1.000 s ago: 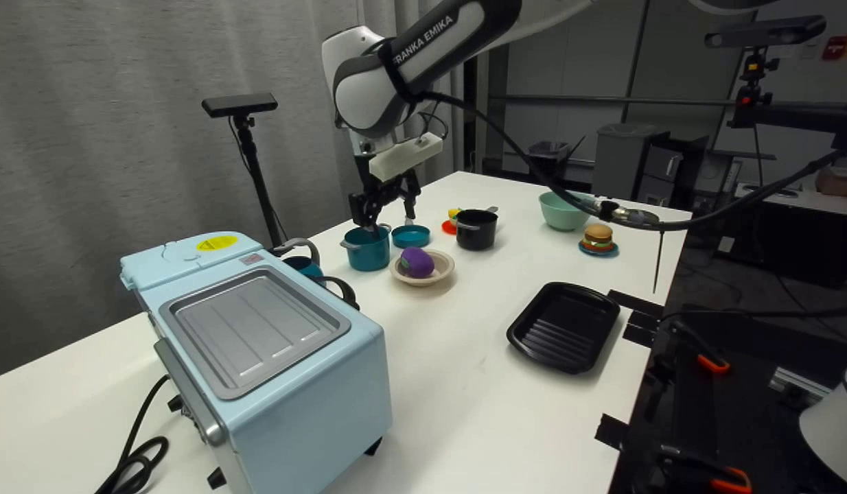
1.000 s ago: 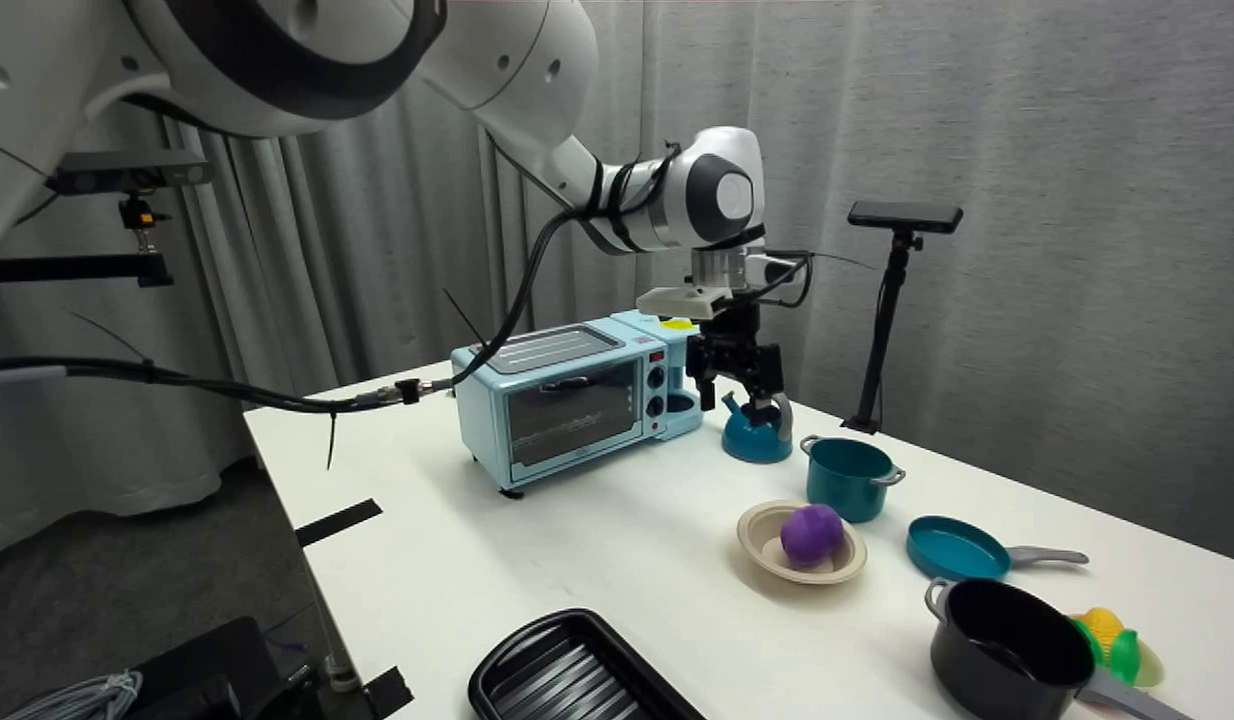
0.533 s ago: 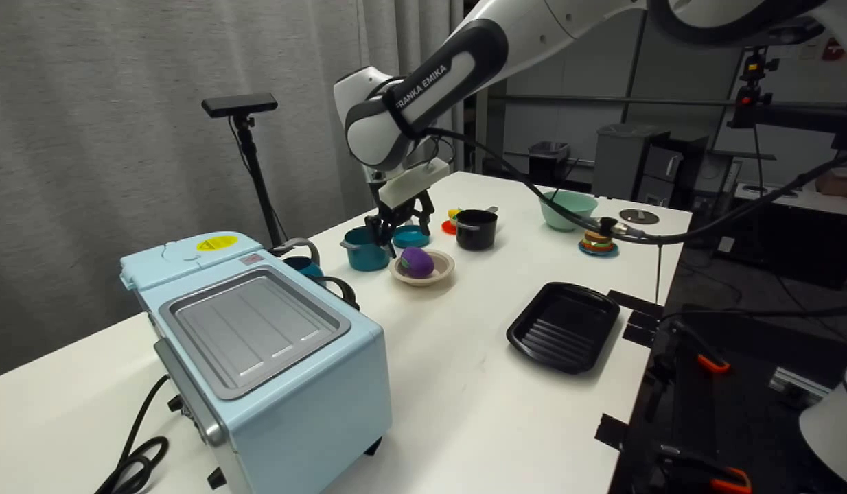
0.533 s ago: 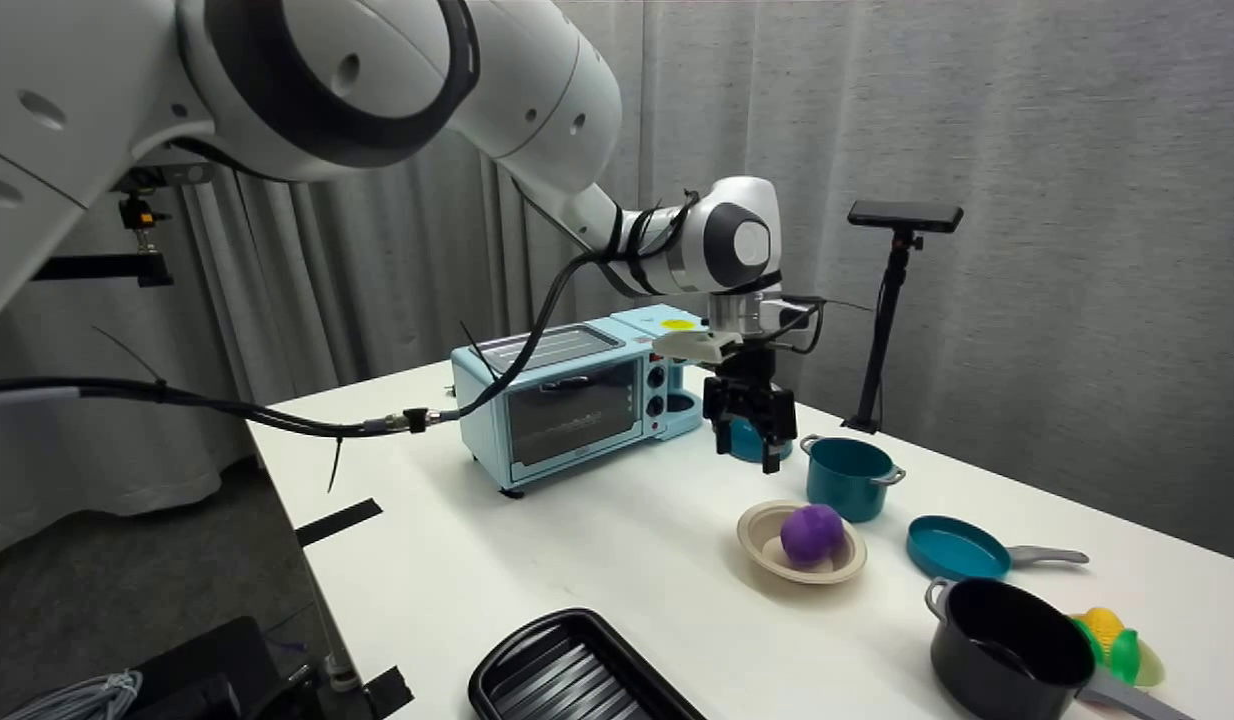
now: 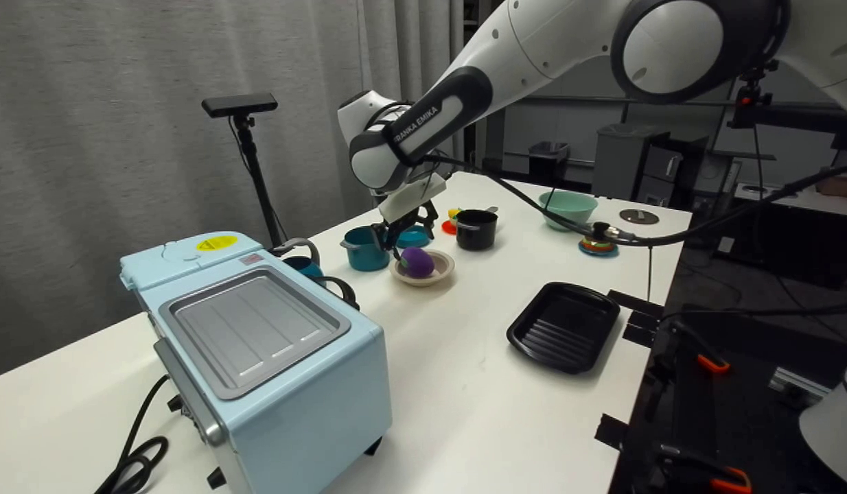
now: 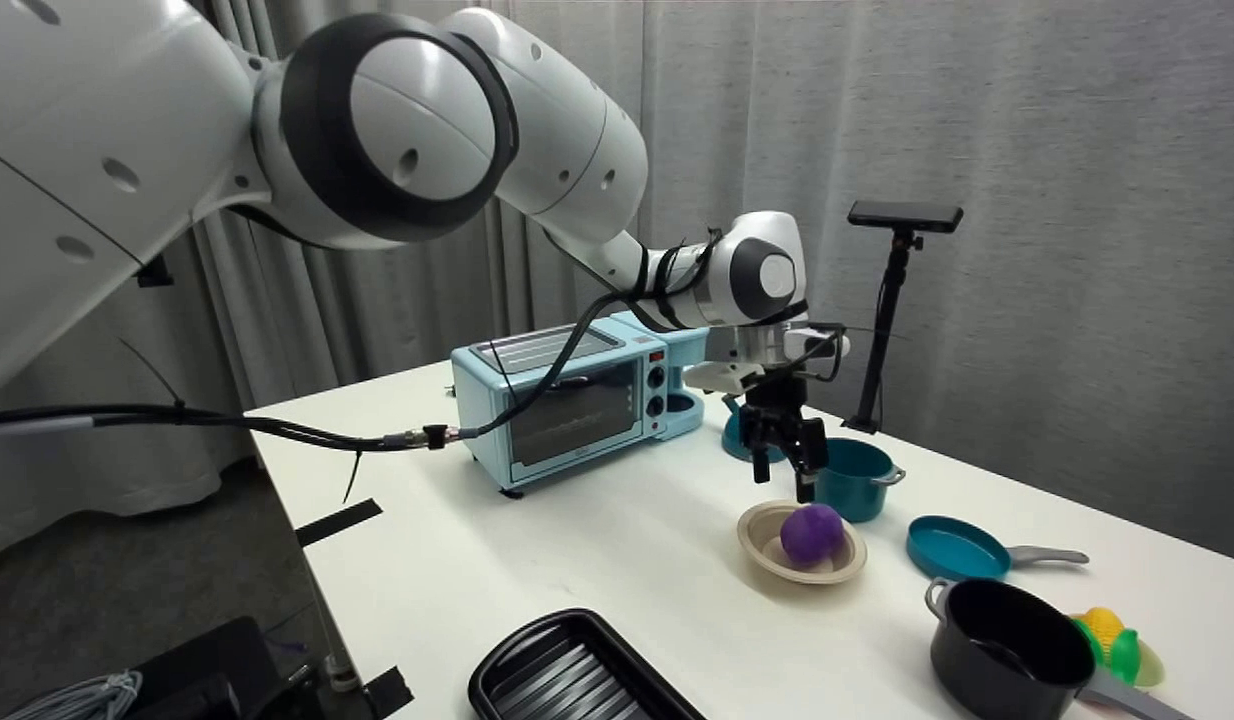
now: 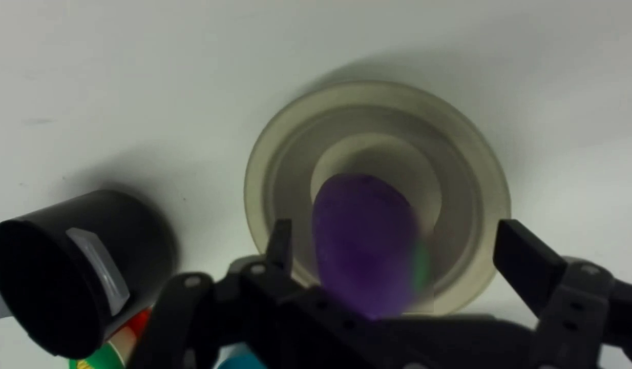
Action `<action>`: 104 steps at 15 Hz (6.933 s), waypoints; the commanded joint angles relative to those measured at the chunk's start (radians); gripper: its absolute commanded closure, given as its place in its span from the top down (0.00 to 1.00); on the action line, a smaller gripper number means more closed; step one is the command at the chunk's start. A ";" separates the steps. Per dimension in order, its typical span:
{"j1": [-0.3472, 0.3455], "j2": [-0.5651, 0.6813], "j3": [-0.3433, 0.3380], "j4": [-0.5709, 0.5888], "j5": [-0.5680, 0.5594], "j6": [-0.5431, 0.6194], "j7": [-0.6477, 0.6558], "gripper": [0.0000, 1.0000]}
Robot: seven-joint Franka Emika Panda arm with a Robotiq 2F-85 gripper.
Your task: Pick up the eggplant from the bowl and put it on the table
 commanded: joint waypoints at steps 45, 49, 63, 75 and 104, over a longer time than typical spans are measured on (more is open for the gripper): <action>-0.007 -0.488 0.105 -0.478 -0.038 0.074 -0.373 0.02; -0.026 -0.581 0.144 -0.687 -0.030 0.105 -0.482 0.02; 0.030 -0.440 0.175 -0.800 -0.130 0.154 -0.441 0.02; 0.071 -0.403 0.159 -0.763 -0.206 0.161 -0.387 0.74; 0.001 -0.665 0.136 -0.887 -0.188 0.154 -0.321 1.00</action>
